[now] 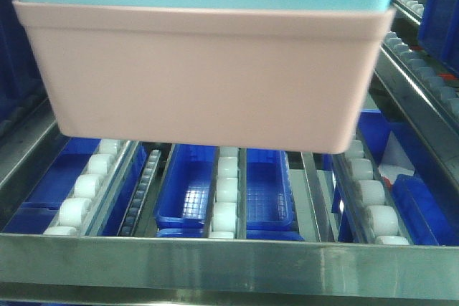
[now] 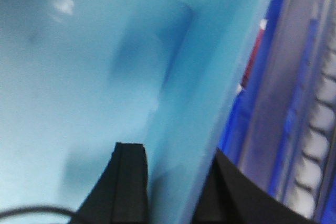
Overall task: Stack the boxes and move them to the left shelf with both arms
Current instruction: 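Lower the stacked bins onto the roller shelf with both grippers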
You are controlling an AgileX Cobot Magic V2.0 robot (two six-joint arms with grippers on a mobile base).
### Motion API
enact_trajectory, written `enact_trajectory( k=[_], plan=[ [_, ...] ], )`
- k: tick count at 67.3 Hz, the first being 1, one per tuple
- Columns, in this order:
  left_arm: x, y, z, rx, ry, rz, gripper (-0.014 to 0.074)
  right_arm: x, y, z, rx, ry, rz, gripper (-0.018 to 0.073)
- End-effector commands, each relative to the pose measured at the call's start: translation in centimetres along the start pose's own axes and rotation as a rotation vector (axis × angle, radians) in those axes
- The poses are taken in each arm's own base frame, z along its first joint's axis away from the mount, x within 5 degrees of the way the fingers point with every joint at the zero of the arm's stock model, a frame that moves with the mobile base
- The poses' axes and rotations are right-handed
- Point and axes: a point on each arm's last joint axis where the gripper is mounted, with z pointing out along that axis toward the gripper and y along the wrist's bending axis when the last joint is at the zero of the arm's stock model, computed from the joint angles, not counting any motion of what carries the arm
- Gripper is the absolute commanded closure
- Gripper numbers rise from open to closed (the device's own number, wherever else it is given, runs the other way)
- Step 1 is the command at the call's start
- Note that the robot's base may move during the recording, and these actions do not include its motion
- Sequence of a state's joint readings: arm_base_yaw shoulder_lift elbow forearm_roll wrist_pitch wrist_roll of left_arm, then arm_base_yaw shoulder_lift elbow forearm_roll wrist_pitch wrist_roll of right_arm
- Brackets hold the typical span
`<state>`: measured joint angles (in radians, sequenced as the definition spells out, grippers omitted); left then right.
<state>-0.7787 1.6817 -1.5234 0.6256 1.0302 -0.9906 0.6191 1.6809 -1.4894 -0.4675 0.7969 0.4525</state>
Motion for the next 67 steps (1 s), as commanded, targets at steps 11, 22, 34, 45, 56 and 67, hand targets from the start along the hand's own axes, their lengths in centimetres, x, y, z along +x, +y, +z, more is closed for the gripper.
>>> enact_trajectory(
  k=[11,22,34,45,56,67],
  plan=[
    [-2.2,-2.2,-0.3,0.197,-0.164,-0.02,0.0599,-2.9,1.5,-0.2,-0.092,-0.243,-0.039,0.0504],
    [-1.0,-3.4,3.0,0.143,-0.119,0.04,0.0599,-2.7,1.0,1.2,-0.044,-0.224,-0.082,0.0504],
    [0.0,-4.2,5.4,0.105,-0.092,0.088,0.0599,-2.6,0.2,1.9,-0.024,-0.217,-0.075,0.0504],
    [0.3,-4.5,6.4,0.083,-0.094,0.122,0.0599,-2.4,0.2,2.9,-0.02,-0.197,-0.078,0.0504],
    [0.4,-4.6,6.7,0.078,-0.095,0.13,0.0599,-2.2,0.3,3.4,-0.016,-0.18,-0.081,0.0504],
    [0.3,-4.6,6.6,0.075,-0.103,0.136,0.0594,-2.0,0.2,3.4,-0.004,-0.157,-0.081,0.0501]
  ],
)
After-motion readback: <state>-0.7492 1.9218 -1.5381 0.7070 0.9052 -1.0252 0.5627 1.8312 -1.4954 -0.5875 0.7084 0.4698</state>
